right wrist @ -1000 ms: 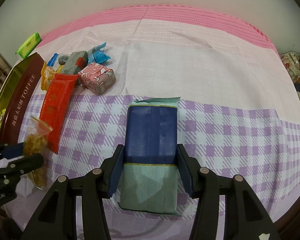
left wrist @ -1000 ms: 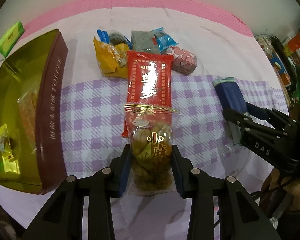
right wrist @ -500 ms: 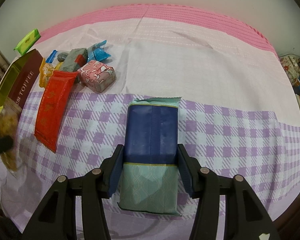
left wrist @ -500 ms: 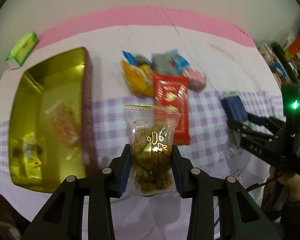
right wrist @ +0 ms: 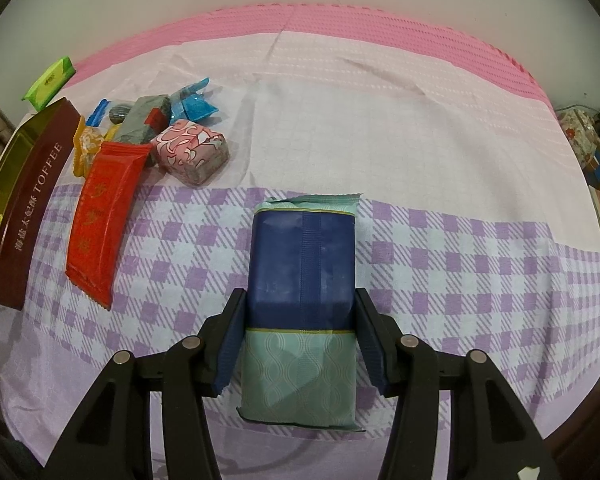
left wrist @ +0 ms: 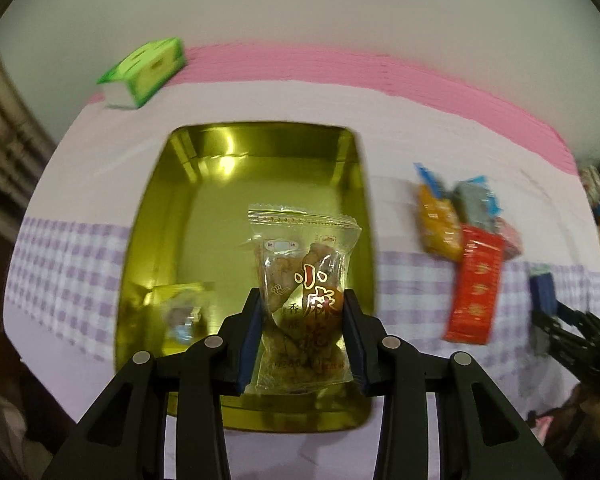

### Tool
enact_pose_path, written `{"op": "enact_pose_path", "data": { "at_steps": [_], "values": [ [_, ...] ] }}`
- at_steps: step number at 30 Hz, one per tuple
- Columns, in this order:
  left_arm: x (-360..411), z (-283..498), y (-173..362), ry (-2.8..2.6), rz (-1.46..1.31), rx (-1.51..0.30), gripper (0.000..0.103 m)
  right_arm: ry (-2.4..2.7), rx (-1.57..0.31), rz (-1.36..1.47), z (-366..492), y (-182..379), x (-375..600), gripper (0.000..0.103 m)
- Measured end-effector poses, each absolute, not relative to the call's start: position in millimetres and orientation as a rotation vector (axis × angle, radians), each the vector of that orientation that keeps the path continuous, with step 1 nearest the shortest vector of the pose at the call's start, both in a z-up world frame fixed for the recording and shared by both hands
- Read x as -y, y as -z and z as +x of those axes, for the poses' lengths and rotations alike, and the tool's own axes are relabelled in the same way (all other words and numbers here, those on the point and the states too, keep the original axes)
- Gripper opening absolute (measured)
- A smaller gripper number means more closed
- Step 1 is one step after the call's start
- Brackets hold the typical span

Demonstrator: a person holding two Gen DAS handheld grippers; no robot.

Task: Organize snacks
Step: 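Carry the nut snack bag into the gold tin and release it with the left tool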

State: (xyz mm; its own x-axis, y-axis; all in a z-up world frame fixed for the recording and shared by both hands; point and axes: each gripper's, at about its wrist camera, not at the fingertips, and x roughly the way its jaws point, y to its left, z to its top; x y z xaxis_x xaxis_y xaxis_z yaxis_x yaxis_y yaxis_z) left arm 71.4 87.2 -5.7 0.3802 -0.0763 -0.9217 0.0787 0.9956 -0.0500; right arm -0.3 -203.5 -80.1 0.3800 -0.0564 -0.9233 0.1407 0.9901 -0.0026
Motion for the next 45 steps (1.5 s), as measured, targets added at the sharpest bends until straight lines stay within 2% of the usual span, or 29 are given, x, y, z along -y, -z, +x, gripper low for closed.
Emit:
{"op": "enact_pose_path", "data": {
  "at_steps": [21, 35, 45],
  "values": [
    [-118, 74, 57, 0.034, 0.059, -1.264, 0.039, 0.151, -1.21, 0.093, 6, 79, 202, 0.051],
    [-138, 77, 61, 0.028, 0.067, -1.258, 0.039, 0.159, -1.22, 0.097, 10, 80, 203, 0.052],
    [-134, 73, 61, 0.022, 0.079, -1.245, 0.04, 0.165, -1.222, 0.095, 11, 80, 201, 0.047]
  ]
}}
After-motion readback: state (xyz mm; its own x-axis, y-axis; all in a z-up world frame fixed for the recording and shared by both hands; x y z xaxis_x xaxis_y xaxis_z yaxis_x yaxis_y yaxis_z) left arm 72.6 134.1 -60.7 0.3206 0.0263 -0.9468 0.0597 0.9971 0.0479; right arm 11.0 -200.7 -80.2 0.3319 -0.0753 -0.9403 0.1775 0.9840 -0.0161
